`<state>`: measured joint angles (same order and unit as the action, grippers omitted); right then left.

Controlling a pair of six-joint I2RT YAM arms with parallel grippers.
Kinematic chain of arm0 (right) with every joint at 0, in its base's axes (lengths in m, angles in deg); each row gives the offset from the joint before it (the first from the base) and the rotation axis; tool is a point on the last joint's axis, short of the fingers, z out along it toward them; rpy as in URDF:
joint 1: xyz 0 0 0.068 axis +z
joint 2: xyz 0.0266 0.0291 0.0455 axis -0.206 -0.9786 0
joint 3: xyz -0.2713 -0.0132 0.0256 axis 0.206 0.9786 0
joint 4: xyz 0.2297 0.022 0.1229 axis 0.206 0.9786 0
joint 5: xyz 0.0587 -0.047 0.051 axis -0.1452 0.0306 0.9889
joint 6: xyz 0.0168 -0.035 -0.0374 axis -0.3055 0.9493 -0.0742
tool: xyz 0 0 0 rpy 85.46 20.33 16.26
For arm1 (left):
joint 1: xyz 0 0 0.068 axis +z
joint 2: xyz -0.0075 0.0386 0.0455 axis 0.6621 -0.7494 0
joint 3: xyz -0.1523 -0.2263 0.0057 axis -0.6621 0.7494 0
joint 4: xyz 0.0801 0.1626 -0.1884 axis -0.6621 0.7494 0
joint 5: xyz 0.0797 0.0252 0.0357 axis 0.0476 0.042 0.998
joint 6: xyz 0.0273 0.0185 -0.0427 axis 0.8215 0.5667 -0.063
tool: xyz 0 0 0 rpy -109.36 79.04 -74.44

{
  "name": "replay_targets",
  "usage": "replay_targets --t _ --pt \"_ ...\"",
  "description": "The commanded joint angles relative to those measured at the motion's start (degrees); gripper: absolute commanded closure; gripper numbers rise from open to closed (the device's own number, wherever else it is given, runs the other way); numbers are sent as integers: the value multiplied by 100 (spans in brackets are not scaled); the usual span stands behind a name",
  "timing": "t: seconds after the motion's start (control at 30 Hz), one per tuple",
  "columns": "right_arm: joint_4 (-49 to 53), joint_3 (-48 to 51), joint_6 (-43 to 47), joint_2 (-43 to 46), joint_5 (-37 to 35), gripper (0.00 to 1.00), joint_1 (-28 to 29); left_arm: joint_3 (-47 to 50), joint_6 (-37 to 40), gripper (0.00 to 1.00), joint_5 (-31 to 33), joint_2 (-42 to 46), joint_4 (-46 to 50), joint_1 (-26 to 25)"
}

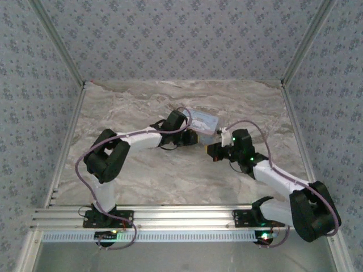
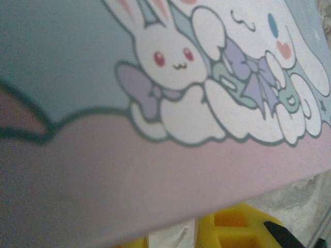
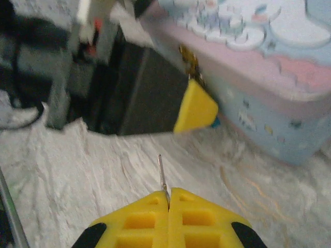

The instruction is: Unlock the padlock with the key

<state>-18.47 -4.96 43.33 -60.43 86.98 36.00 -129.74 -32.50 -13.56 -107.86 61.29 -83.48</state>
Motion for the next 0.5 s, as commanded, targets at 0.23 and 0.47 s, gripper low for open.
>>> replay_targets --t 0.23,0.47 --pt "-1141 883 515 19 -987 98 386 -373 -652 82 -769 267 194 -3" --pt "-1827 877 695 -624 -1069 98 445 -345 -858 82 -919 258 60 14"
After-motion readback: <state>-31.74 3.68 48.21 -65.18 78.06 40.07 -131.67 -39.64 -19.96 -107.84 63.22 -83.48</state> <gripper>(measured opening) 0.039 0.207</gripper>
